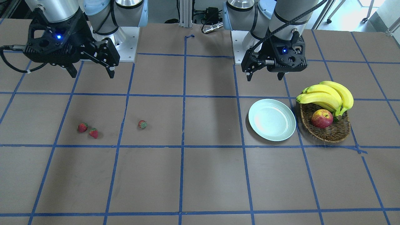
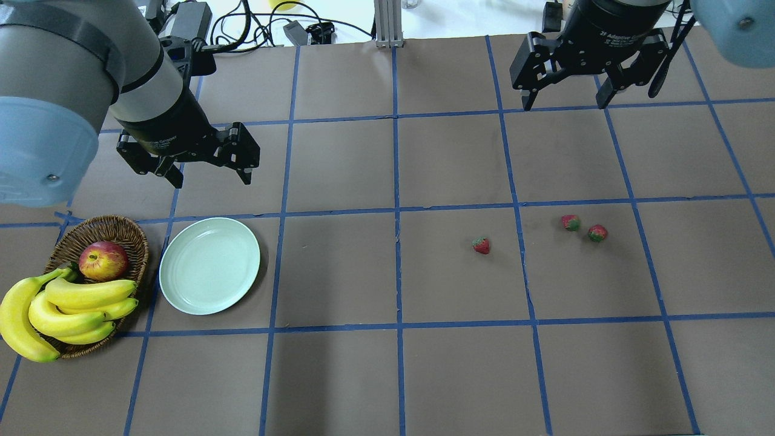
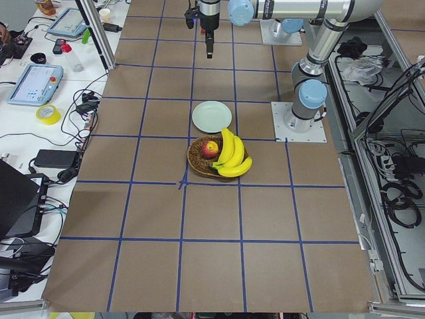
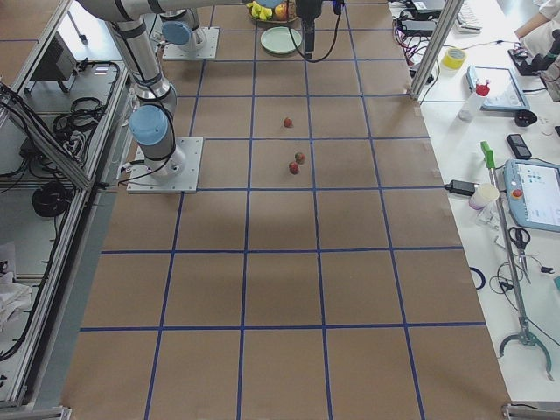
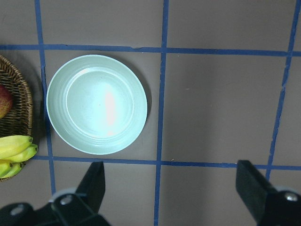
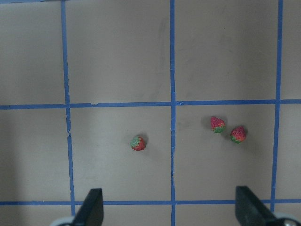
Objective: Collect all strawberries into plate
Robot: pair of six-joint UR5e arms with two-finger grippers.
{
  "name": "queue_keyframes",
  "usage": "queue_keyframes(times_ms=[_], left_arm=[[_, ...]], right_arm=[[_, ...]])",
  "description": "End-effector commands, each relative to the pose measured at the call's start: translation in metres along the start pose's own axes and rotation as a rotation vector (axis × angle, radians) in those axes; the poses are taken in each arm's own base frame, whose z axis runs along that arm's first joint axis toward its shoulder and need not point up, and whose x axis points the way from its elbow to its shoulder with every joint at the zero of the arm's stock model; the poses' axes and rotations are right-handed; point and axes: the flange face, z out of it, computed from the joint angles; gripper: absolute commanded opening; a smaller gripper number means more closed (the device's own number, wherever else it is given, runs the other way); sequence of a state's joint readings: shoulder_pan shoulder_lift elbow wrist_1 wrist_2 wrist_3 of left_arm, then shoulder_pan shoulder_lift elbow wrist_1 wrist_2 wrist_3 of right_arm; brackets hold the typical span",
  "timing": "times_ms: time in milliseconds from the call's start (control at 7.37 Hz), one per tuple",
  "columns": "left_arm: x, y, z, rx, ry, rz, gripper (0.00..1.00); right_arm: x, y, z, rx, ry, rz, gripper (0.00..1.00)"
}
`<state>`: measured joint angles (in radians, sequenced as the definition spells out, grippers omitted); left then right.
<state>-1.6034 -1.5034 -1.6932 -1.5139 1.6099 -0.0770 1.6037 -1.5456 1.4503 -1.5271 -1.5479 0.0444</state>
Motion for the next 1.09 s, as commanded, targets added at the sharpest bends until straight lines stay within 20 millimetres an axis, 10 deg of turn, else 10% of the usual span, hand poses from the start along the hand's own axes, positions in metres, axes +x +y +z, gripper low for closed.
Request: queue_keyframes(times_ms=[0, 950], left_arm=[[-0.0002, 0.0004, 0.0022, -0.003, -0.001, 0.0, 1.0], [-0.0008, -0.0009, 0.0097, -0.02, -0.005, -0.001, 1.0]], right_arm=[[0.0001, 0.0003, 0.0039, -0.009, -0.003, 0.001, 1.0], [-0.0005, 0.0015, -0.0001, -0.01, -0.001, -0.008, 1.0]])
